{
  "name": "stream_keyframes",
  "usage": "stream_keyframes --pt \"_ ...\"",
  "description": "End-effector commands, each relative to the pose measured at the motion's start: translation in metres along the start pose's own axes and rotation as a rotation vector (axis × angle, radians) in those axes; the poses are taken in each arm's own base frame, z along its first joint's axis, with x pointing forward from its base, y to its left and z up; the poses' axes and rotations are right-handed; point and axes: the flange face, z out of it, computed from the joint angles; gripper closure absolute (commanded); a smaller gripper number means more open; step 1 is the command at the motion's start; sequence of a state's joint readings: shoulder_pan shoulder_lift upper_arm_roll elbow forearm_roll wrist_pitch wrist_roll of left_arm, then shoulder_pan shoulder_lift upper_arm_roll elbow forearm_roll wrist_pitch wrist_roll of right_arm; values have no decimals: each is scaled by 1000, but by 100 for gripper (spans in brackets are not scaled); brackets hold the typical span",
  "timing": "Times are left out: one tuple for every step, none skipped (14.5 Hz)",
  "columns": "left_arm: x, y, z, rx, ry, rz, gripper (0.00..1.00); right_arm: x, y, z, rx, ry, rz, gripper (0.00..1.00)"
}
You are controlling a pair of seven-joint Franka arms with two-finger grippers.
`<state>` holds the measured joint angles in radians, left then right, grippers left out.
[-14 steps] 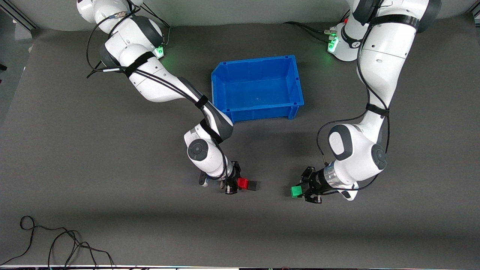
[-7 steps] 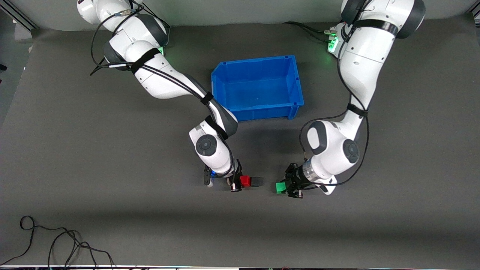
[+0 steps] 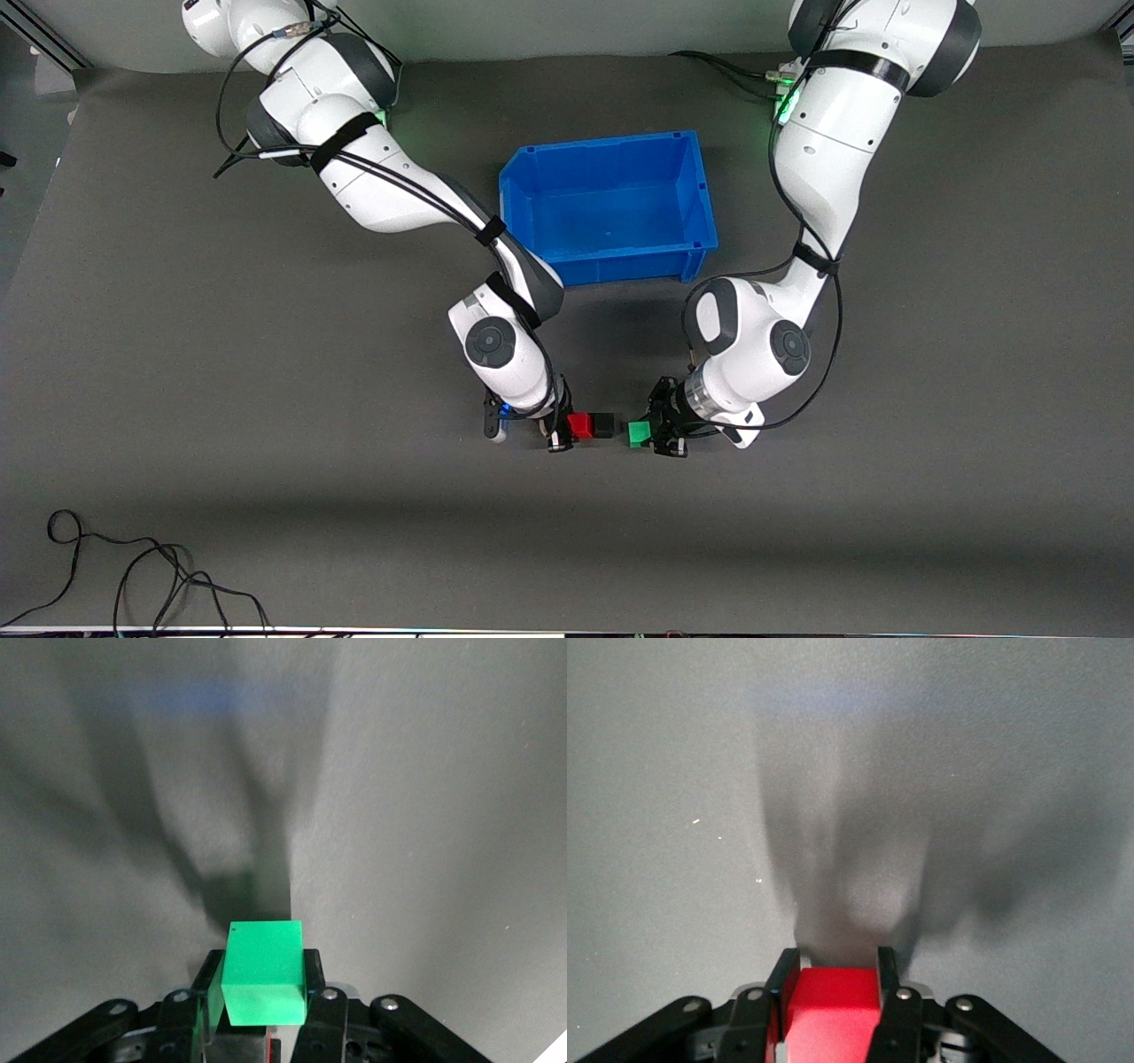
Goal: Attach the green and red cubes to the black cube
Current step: 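Press the red and green cubes against the black cube from both sides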
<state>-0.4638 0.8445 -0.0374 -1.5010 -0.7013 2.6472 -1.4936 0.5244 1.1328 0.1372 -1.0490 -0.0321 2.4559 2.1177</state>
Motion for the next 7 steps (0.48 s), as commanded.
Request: stream_keyframes --pt "-14 -1 4 -7 0 -12 71 -2 21 27 -58 34 -17 26" --pt "-16 -2 5 -6 0 -11 69 -2 20 27 -56 34 -26 0" --pt "-16 -3 5 -5 0 -10 69 -4 20 25 -54 33 -30 0" --pt "-19 -5 6 -3 -1 -6 68 -8 19 16 -47 31 -38 0" --pt "-19 -6 7 -2 -1 -5 68 -7 20 5 -52 39 -43 0" --pt "-20 -6 8 -1 -2 -6 68 -2 21 -14 -58 49 -58 0" --pt "-22 -7 8 0 -2 -5 67 3 20 -36 -58 52 -85 0"
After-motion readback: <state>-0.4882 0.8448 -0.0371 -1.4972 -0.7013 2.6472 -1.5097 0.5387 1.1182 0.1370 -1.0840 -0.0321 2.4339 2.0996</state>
